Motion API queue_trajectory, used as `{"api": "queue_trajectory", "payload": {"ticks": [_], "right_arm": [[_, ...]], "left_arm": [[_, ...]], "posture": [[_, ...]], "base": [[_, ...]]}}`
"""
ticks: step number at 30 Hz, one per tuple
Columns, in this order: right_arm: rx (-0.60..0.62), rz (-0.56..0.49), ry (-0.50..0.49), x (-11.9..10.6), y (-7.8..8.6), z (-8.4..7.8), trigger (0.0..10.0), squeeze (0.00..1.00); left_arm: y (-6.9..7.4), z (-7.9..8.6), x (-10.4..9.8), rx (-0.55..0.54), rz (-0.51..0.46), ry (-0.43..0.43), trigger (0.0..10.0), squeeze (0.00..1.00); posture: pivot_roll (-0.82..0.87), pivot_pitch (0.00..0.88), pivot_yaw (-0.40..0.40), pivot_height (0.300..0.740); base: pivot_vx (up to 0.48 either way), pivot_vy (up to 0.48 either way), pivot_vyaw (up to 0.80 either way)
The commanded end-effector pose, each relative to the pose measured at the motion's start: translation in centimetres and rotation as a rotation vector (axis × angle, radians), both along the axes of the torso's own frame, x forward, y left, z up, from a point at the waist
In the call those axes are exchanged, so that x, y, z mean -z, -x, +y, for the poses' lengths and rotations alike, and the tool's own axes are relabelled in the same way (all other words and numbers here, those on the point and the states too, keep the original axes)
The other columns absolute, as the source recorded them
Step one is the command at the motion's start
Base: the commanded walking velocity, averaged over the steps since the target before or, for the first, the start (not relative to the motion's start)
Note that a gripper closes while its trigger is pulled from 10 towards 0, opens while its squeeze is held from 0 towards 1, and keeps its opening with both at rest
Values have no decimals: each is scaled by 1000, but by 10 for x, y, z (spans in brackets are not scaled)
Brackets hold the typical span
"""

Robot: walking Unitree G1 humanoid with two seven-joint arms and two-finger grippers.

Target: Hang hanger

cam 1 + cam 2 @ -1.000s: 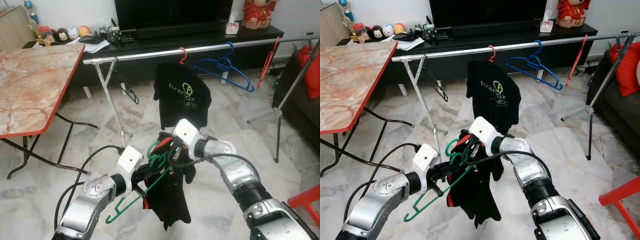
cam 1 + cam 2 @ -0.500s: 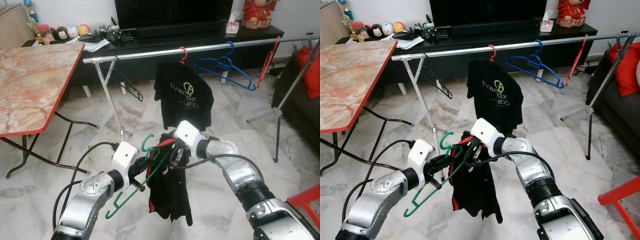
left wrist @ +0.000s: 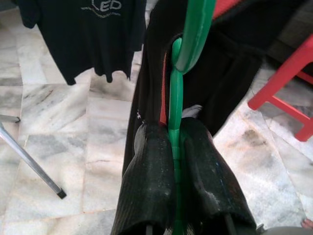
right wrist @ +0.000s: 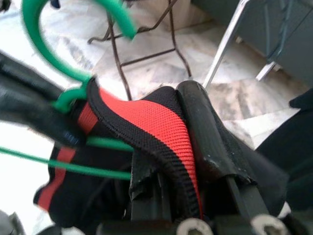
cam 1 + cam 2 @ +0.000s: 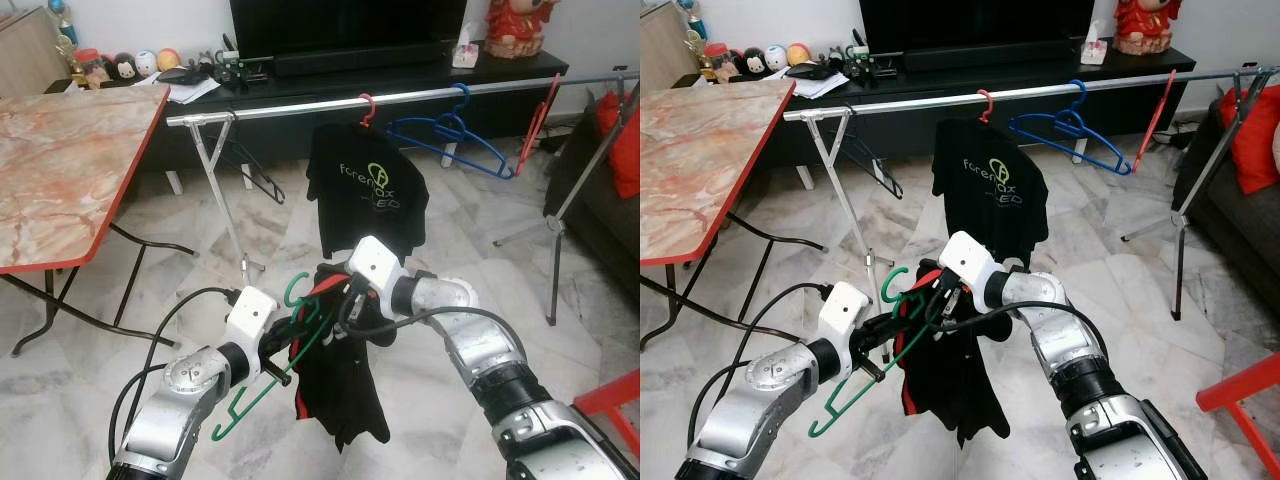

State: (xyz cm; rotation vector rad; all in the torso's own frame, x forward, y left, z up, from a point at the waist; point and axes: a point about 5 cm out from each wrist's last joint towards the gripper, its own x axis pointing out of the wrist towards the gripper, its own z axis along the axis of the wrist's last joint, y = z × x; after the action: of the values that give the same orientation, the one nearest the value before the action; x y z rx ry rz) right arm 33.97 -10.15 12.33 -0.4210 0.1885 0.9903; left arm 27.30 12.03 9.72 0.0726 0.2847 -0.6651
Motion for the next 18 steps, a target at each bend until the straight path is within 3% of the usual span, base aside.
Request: {"api": "queue_trajectory", "payload": {"ticks": [1,4,6,18], "right_arm": [[-34,-10,-5,-4,2,5,10000,0],[-27,-2,-7,-3,3,5,10000,0],[-27,-3,-15,-5,3,7,10000,329],[-15,-19,-24,-9,1,7,10000,298]], "left_arm": [[-6,5,-6,-38,-45,-14,10000,0],[-9,9,-8,-78,-75,-23,10000,0],[-11,9,-10,-84,-86,-6,10000,0],[-11,2,-12,-47,-92,33,10000,0]], "posture": [[-38,5,46,740],[-40,6,46,740],[-38,4,45,740],[-45,4,43,740]], "base": [[0,0,0],[0,0,0],[0,0,0],[0,0,0]]}}
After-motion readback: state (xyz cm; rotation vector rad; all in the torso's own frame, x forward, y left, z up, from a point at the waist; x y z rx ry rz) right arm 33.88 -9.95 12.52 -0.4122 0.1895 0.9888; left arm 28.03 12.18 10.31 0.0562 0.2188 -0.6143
